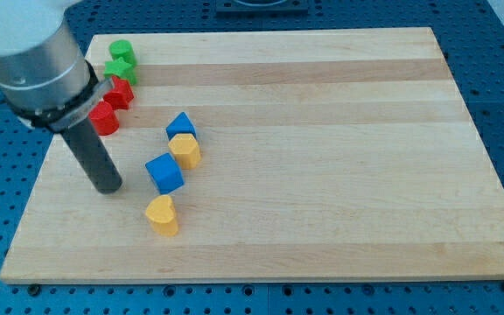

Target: Move the blue cube bottom left to the yellow hexagon

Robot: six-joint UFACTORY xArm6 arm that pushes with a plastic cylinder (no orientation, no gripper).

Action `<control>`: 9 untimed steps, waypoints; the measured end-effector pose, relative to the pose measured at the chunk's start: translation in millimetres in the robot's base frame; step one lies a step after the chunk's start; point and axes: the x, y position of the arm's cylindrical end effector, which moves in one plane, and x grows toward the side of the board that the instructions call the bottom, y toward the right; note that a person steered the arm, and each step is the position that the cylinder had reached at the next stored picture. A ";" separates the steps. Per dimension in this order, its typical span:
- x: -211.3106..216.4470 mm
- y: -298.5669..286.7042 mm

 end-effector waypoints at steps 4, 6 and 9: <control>3.0 49.5; 3.4 40.8; 60.4 47.0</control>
